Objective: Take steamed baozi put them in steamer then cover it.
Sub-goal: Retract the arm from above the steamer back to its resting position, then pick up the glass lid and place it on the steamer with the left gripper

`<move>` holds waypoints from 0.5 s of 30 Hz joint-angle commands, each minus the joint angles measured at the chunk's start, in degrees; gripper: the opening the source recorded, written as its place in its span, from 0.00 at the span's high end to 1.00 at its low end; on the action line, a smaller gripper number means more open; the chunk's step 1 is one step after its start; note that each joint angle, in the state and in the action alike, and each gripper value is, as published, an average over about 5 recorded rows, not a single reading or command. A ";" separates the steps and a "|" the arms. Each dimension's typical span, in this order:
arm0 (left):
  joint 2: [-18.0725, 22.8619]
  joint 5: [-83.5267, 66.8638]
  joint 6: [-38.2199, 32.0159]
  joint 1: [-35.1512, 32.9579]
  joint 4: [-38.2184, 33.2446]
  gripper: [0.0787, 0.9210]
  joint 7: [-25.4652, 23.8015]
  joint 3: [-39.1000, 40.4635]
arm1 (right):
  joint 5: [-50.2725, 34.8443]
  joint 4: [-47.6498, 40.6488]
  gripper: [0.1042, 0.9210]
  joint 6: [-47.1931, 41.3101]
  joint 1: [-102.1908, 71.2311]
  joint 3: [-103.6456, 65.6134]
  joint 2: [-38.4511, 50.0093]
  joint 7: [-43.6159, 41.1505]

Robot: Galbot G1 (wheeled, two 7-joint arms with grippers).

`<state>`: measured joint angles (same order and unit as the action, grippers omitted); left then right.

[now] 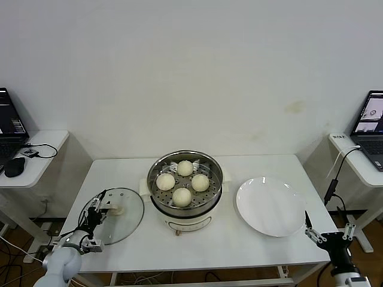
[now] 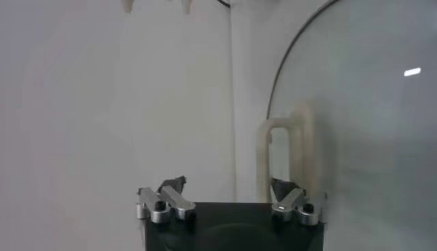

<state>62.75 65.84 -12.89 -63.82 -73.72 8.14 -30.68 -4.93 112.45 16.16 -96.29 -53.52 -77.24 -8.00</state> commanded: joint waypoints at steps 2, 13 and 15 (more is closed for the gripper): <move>0.79 0.30 0.05 1.48 2.59 0.41 -0.18 0.31 | 0.37 0.45 0.12 0.81 -0.42 0.33 -0.33 -0.07; 1.06 -0.56 -0.58 0.94 3.35 0.79 1.34 0.04 | 0.32 0.93 0.12 1.01 -0.62 0.58 -0.35 -0.22; 1.01 -0.94 -0.73 0.34 2.47 0.85 1.95 -0.24 | 0.36 0.99 0.12 1.01 -0.64 0.75 -0.36 -0.23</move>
<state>63.75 65.61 -13.34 -62.93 -70.94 8.89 -30.63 -4.68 113.19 16.98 -96.85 -52.96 -77.59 -8.20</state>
